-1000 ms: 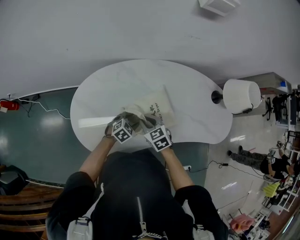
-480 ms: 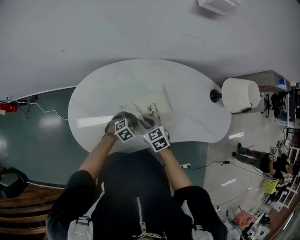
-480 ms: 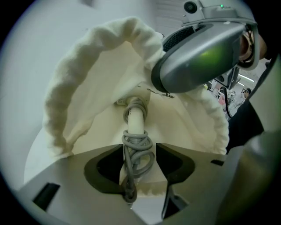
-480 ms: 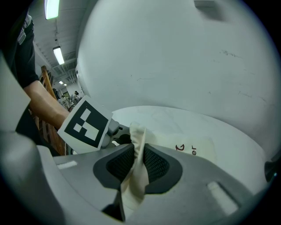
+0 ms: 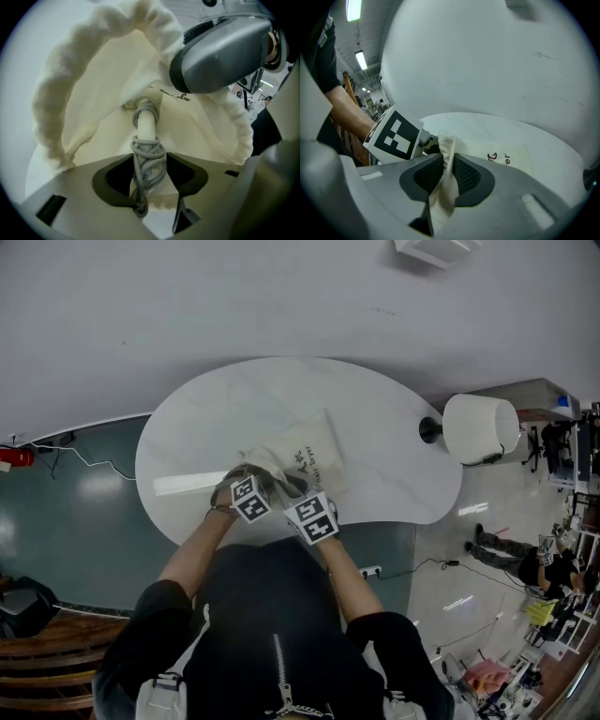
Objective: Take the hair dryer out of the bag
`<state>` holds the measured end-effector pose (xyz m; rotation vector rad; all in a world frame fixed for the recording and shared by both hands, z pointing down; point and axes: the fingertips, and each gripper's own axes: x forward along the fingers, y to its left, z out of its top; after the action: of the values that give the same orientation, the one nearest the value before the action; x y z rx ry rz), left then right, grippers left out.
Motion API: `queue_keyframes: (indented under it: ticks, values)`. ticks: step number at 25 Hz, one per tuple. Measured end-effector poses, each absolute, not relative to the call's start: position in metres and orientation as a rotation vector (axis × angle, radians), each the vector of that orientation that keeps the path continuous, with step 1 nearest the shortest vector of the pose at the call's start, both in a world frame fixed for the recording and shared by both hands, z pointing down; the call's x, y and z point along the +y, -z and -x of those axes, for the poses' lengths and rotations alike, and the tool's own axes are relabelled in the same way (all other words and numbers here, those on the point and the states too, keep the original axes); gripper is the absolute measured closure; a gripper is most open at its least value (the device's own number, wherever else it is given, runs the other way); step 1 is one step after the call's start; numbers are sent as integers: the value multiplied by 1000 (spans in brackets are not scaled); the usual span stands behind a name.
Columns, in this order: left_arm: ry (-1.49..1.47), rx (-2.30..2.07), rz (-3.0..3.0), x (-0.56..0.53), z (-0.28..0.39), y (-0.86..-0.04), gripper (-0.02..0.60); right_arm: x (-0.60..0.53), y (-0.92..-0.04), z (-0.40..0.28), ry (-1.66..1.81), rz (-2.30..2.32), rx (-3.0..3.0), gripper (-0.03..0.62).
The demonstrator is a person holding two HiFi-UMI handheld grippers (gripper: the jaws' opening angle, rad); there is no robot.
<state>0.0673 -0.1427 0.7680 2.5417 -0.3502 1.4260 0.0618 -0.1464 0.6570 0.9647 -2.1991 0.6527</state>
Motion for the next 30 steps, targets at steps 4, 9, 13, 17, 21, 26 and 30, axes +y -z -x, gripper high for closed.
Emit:
queue_keyframes:
  ticks: [4, 9, 13, 17, 21, 26, 30]
  values:
    - [-1411, -351, -2523, -141, -68, -764, 364, -144, -654, -62, -666, -966, -2196, 531]
    - [-1388, -354, -2521, -138, -67, -756, 370, -143, -659, -66, -643, -983, -2190, 531]
    - [-1374, -364, -2516, -136, -66, -750, 374, -141, -659, -65, -649, -990, -2182, 531]
    - [-1363, -368, -2508, -130, -66, -744, 383, -138, -660, -66, -646, -999, -2173, 531]
    - [-1359, -373, -2510, -126, -65, -740, 387, -135, -657, -64, -652, -998, -2165, 531]
    - [-1363, -381, -2512, -121, -62, -735, 388, -132, -660, -64, -647, -1005, -2157, 531]
    - [-1358, -385, -2513, -116, -60, -730, 390, -130, -662, -63, -646, -1004, -2154, 531]
